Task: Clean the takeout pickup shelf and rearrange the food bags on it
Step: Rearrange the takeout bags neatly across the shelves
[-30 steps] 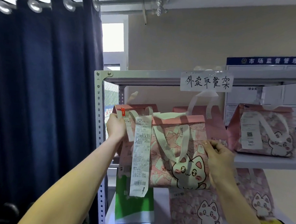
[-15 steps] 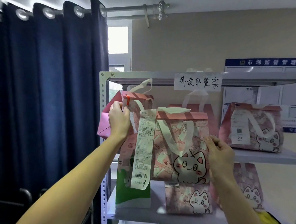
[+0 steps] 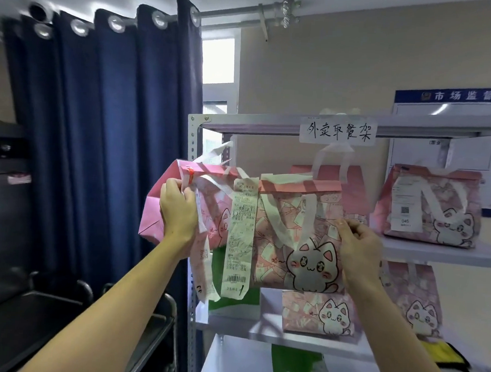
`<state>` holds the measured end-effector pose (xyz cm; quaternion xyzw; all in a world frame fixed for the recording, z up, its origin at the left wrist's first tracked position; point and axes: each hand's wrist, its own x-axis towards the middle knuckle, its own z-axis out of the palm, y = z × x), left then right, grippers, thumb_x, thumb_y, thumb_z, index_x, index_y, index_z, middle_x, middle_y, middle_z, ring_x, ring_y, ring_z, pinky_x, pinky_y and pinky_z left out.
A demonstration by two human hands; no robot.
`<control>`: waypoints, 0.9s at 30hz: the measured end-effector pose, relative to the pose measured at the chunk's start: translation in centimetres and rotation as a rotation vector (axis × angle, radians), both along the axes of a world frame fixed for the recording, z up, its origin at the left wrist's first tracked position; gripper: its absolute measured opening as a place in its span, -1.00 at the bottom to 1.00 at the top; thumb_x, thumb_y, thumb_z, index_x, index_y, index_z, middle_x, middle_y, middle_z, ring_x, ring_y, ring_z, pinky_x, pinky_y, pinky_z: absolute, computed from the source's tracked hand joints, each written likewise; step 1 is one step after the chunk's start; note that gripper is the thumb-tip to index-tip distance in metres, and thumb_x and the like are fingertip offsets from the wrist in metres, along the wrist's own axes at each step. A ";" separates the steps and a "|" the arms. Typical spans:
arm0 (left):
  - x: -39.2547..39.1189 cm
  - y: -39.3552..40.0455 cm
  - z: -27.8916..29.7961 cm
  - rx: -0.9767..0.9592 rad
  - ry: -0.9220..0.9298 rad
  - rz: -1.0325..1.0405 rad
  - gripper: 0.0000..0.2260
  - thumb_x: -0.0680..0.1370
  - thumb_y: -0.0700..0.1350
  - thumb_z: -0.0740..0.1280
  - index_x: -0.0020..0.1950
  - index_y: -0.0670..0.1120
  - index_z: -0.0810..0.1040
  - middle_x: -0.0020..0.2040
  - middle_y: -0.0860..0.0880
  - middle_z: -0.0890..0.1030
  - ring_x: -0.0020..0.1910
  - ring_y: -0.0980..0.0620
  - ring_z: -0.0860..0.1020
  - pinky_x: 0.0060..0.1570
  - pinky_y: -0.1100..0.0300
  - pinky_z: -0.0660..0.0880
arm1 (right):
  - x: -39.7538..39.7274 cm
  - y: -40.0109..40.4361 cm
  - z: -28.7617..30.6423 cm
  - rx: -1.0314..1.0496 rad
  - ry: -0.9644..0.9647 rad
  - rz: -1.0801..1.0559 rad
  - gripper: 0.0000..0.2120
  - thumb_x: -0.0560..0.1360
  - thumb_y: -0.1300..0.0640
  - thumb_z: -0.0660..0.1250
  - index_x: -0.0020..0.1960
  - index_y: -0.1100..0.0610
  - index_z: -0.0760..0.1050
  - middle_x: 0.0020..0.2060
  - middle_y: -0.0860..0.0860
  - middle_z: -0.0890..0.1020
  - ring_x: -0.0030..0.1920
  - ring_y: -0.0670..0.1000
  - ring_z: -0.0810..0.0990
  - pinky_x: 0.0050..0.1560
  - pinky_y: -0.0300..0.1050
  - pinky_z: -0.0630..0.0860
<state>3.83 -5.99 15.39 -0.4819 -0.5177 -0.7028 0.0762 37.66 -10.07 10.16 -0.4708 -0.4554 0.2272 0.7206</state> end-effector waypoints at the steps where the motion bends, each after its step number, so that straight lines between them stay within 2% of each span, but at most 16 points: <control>1: -0.6 -0.5 -0.3 -0.002 -0.013 0.011 -0.93 0.63 -0.23 0.21 -0.04 -0.17 0.42 -0.04 -0.11 0.51 -0.11 -0.04 0.46 -0.17 0.17 0.43 | -0.1 0.3 0.0 -0.004 -0.020 0.004 -0.61 0.45 -0.39 0.35 0.04 -0.12 0.65 -0.14 -0.11 0.74 -0.09 0.06 0.73 0.07 0.27 0.65; 3: -2.0 -1.4 -0.8 -0.003 -0.031 0.039 -0.92 0.63 -0.22 0.21 -0.05 -0.18 0.42 -0.04 -0.12 0.51 -0.10 -0.05 0.46 -0.19 0.17 0.41 | -0.6 0.3 0.4 0.010 -0.018 0.006 -0.63 0.45 -0.40 0.35 0.02 -0.14 0.65 -0.16 -0.12 0.73 -0.11 0.07 0.72 0.05 0.25 0.66; 6: -4.5 -2.2 -1.2 -0.019 -0.063 0.065 -0.93 0.61 -0.23 0.21 -0.05 -0.20 0.43 -0.03 -0.14 0.52 -0.08 -0.10 0.48 -0.14 0.08 0.43 | -2.1 -0.8 1.8 0.076 0.059 -0.003 -0.79 0.58 -0.10 0.40 -0.14 0.00 0.64 -0.28 -0.04 0.70 -0.16 0.06 0.69 -0.01 0.06 0.64; 9: -7.1 -2.7 -1.4 -0.036 -0.087 0.093 -0.95 0.58 -0.24 0.21 -0.04 -0.19 0.45 -0.03 -0.14 0.54 -0.06 -0.15 0.50 -0.09 -0.04 0.47 | -3.2 -0.5 2.8 0.158 0.117 -0.015 -0.83 0.62 0.06 0.39 -0.16 0.02 0.61 -0.28 -0.05 0.65 -0.21 -0.03 0.59 -0.06 -0.10 0.57; 11: -8.7 -2.9 -1.7 -0.073 -0.114 0.077 -0.95 0.57 -0.21 0.23 -0.03 -0.16 0.47 -0.05 -0.11 0.56 -0.08 -0.15 0.54 -0.11 -0.09 0.53 | -4.0 0.2 3.5 0.184 0.125 -0.031 -0.83 0.62 0.09 0.39 -0.16 0.02 0.61 -0.27 -0.04 0.64 -0.20 -0.03 0.56 -0.06 -0.12 0.56; 14: -10.4 -3.2 -2.6 -0.144 -0.151 0.039 -0.94 0.59 -0.16 0.26 -0.04 -0.11 0.50 -0.11 -0.05 0.59 -0.11 -0.13 0.58 -0.16 -0.03 0.53 | -5.4 1.6 4.5 0.189 0.129 -0.049 -0.83 0.62 0.08 0.37 -0.15 0.04 0.60 -0.29 -0.04 0.61 -0.25 -0.05 0.51 -0.12 -0.09 0.53; 16: -11.5 -3.3 -3.2 -0.158 -0.159 0.035 -0.92 0.59 -0.13 0.26 -0.07 -0.10 0.51 -0.13 -0.03 0.60 -0.11 -0.14 0.59 -0.15 -0.05 0.56 | -6.6 2.6 5.1 0.190 0.132 -0.081 -0.83 0.63 0.07 0.36 -0.14 0.03 0.59 -0.26 -0.05 0.62 -0.26 -0.07 0.52 -0.13 -0.15 0.52; 19: -12.8 -3.4 -3.5 -0.211 -0.164 0.018 -0.85 0.63 -0.04 0.28 -0.03 -0.11 0.53 -0.14 -0.02 0.60 -0.12 -0.13 0.58 -0.22 0.06 0.49 | -9.0 3.8 5.9 0.179 0.141 -0.111 -0.87 0.64 0.09 0.33 -0.09 0.02 0.56 -0.20 -0.08 0.63 -0.22 -0.11 0.56 -0.19 -0.25 0.49; 22: -14.0 -3.1 -3.6 -0.260 -0.196 -0.018 -0.74 0.62 0.17 0.28 -0.03 -0.02 0.53 -0.13 0.01 0.63 -0.11 -0.08 0.62 -0.09 -0.05 0.60 | -11.4 5.3 6.4 0.188 0.107 -0.131 -0.83 0.65 0.10 0.32 -0.12 -0.04 0.52 -0.18 -0.07 0.62 -0.19 -0.06 0.58 -0.17 -0.17 0.55; 27: -15.0 -3.2 -3.6 -0.299 -0.201 -0.074 -0.76 0.61 0.15 0.30 -0.05 0.00 0.53 -0.12 0.01 0.64 -0.12 -0.04 0.62 -0.11 -0.01 0.61 | -14.7 7.9 6.8 0.186 0.066 -0.201 -0.92 0.66 0.11 0.30 0.01 0.08 0.54 -0.14 -0.06 0.61 -0.19 -0.12 0.56 -0.18 -0.18 0.54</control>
